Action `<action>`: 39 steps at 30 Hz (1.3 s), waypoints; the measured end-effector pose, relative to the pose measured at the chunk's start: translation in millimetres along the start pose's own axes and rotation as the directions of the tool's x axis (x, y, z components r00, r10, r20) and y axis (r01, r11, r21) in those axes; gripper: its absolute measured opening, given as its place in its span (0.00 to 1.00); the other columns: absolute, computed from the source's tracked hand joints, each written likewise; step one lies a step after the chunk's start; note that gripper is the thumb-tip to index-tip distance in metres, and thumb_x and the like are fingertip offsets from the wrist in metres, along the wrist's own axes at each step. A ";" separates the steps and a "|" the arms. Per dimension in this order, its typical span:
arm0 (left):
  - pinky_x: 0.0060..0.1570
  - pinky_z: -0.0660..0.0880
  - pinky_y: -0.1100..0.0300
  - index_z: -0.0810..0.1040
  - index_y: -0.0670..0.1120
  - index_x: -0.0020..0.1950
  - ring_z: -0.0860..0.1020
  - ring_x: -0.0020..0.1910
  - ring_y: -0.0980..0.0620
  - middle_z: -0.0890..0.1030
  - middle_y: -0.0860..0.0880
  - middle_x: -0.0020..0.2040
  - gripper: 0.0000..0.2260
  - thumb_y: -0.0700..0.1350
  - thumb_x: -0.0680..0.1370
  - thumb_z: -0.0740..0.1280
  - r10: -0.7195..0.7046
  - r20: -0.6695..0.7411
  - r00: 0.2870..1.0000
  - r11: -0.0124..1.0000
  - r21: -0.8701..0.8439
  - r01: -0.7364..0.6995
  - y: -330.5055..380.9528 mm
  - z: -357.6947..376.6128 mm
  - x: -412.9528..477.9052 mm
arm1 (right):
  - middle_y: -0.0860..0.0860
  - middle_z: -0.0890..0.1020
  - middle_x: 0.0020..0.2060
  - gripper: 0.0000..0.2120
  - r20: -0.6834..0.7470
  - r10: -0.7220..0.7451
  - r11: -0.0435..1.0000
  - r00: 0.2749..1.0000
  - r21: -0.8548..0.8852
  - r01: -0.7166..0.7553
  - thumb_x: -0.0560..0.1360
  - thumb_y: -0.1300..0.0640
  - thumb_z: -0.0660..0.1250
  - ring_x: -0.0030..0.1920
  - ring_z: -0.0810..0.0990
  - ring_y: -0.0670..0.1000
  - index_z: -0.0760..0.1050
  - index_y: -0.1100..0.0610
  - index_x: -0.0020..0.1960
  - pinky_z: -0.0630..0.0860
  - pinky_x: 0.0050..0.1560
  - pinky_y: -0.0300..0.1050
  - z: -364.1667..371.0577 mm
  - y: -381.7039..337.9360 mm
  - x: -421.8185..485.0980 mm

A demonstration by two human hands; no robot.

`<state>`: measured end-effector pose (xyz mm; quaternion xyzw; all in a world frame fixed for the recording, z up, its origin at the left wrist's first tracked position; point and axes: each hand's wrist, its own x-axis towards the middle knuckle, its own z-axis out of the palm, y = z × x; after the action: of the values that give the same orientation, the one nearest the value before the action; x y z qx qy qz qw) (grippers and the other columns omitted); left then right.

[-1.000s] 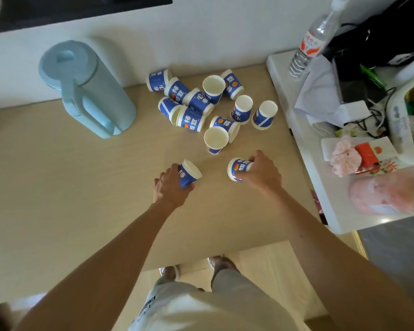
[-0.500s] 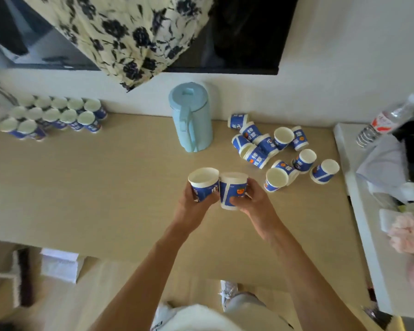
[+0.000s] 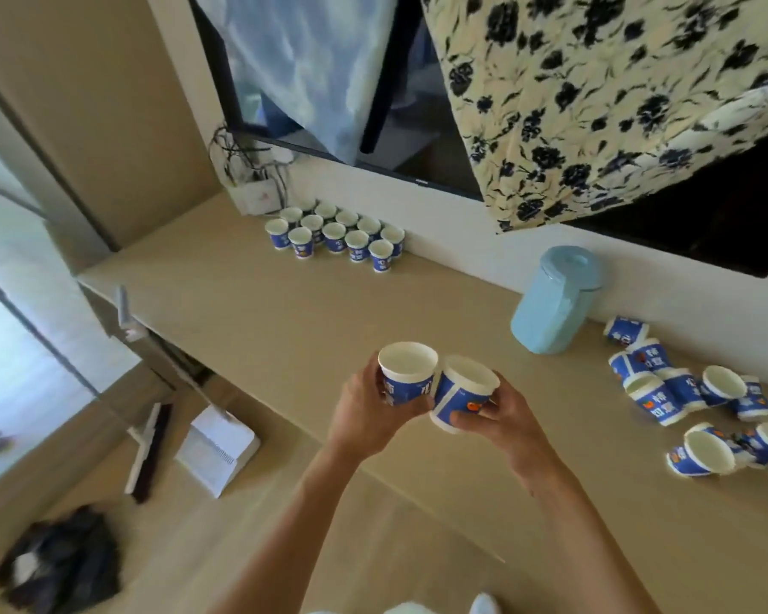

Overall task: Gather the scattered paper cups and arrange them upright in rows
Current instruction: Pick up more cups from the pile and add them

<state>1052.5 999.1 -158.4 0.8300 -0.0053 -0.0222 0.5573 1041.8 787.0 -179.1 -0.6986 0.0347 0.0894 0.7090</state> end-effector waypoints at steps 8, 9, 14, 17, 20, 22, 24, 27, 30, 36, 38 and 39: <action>0.50 0.81 0.59 0.76 0.55 0.62 0.82 0.50 0.61 0.84 0.59 0.52 0.27 0.50 0.66 0.81 -0.011 -0.150 0.989 1.000 -0.007 0.010 -34.6 -94.0 14.6 | 0.49 0.86 0.53 0.36 -0.053 -0.011 0.999 0.999 0.034 0.012 0.55 0.51 0.79 0.51 0.84 0.44 0.78 0.53 0.62 0.79 0.46 0.35 94.2 -1.9 31.8; 0.50 0.81 0.59 0.76 0.55 0.62 0.82 0.50 0.61 0.84 0.59 0.52 0.28 0.51 0.65 0.81 -0.021 -0.158 0.987 1.000 -0.017 0.018 -38.2 -99.8 20.8 | 0.49 0.86 0.52 0.34 -0.055 -0.009 0.999 0.998 0.039 0.011 0.55 0.51 0.79 0.50 0.84 0.43 0.78 0.52 0.62 0.79 0.45 0.34 99.9 -1.9 38.8; 0.44 0.76 0.72 0.76 0.56 0.62 0.81 0.49 0.62 0.84 0.59 0.51 0.27 0.49 0.66 0.81 -0.047 -0.185 0.982 0.999 -0.022 0.044 -52.4 -117.4 57.5 | 0.47 0.87 0.50 0.34 -0.086 0.010 0.997 0.996 0.073 -0.004 0.55 0.49 0.79 0.48 0.84 0.42 0.79 0.50 0.61 0.78 0.44 0.33 119.9 0.8 85.7; 0.43 0.74 0.74 0.77 0.55 0.62 0.81 0.49 0.64 0.84 0.59 0.51 0.26 0.48 0.66 0.81 -0.052 -0.190 0.980 0.999 -0.014 0.050 -62.8 -128.4 85.5 | 0.46 0.87 0.49 0.32 -0.119 0.018 0.994 0.993 0.113 -0.004 0.57 0.49 0.78 0.48 0.84 0.42 0.79 0.50 0.61 0.78 0.44 0.32 134.0 6.6 124.5; 0.43 0.75 0.73 0.77 0.56 0.60 0.80 0.49 0.63 0.84 0.59 0.50 0.25 0.48 0.66 0.81 -0.066 -0.195 0.979 0.998 0.010 0.069 -75.4 -141.6 113.0 | 0.45 0.87 0.49 0.33 -0.148 0.042 0.987 0.988 0.162 -0.018 0.57 0.48 0.77 0.47 0.84 0.42 0.79 0.51 0.61 0.78 0.44 0.34 153.2 15.7 167.6; 0.44 0.77 0.69 0.78 0.55 0.59 0.82 0.48 0.60 0.85 0.59 0.49 0.24 0.47 0.66 0.81 -0.082 -0.210 0.974 0.996 0.021 0.088 -84.2 -152.7 135.9 | 0.47 0.87 0.51 0.34 -0.159 0.060 0.981 0.986 0.191 -0.029 0.56 0.47 0.77 0.48 0.85 0.42 0.79 0.51 0.62 0.78 0.45 0.35 169.5 21.5 196.1; 0.47 0.79 0.64 0.78 0.54 0.60 0.83 0.49 0.57 0.85 0.58 0.50 0.24 0.46 0.66 0.81 -0.098 -0.208 0.973 0.994 0.031 0.107 -93.2 -163.9 158.5 | 0.49 0.87 0.51 0.34 -0.159 0.084 0.976 0.984 0.211 -0.049 0.55 0.47 0.77 0.47 0.85 0.42 0.79 0.52 0.61 0.79 0.43 0.35 184.9 27.0 219.4; 0.50 0.80 0.60 0.78 0.56 0.60 0.82 0.50 0.59 0.85 0.59 0.51 0.25 0.46 0.67 0.81 -0.122 -0.195 0.973 0.991 0.031 0.130 -105.6 -178.9 186.3 | 0.48 0.87 0.48 0.33 -0.162 0.121 0.970 0.979 0.229 -0.082 0.54 0.49 0.78 0.46 0.85 0.43 0.79 0.51 0.59 0.79 0.41 0.33 203.8 31.9 243.9; 0.47 0.78 0.62 0.77 0.59 0.59 0.82 0.49 0.60 0.85 0.61 0.50 0.25 0.51 0.65 0.81 -0.150 -0.179 0.972 0.988 -0.009 0.151 -118.7 -190.6 211.8 | 0.48 0.86 0.47 0.33 -0.183 0.145 0.970 0.972 0.222 -0.103 0.54 0.49 0.78 0.46 0.85 0.44 0.79 0.53 0.58 0.79 0.42 0.34 216.2 34.8 261.5; 0.50 0.80 0.58 0.78 0.60 0.58 0.83 0.49 0.57 0.85 0.58 0.50 0.26 0.56 0.61 0.79 -0.182 -0.138 0.973 0.982 -0.074 0.173 -158.0 -212.5 271.7 | 0.47 0.87 0.49 0.34 -0.244 0.194 0.969 0.950 0.201 -0.147 0.54 0.49 0.78 0.50 0.85 0.46 0.78 0.51 0.59 0.79 0.45 0.36 236.9 43.6 298.5; 0.49 0.79 0.59 0.78 0.61 0.57 0.83 0.49 0.58 0.85 0.58 0.50 0.25 0.55 0.62 0.79 -0.168 -0.104 0.980 0.984 -0.078 0.160 -172.9 -219.9 291.7 | 0.46 0.86 0.50 0.32 -0.272 0.202 0.971 0.941 0.185 -0.155 0.55 0.50 0.78 0.52 0.85 0.47 0.78 0.50 0.59 0.80 0.48 0.39 247.2 47.0 316.7; 0.48 0.79 0.59 0.78 0.61 0.57 0.84 0.49 0.58 0.85 0.58 0.50 0.24 0.54 0.62 0.79 -0.165 -0.091 0.982 0.984 -0.078 0.158 -179.3 -223.4 297.6 | 0.46 0.86 0.51 0.32 -0.278 0.201 0.973 0.939 0.170 -0.158 0.56 0.50 0.78 0.53 0.85 0.48 0.78 0.49 0.60 0.81 0.52 0.41 252.4 46.6 323.5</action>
<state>1356.6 1263.7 -249.2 0.8077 0.0902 -0.0272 0.5820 1332.1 1064.3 -275.9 -0.6446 0.2095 0.0465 0.7338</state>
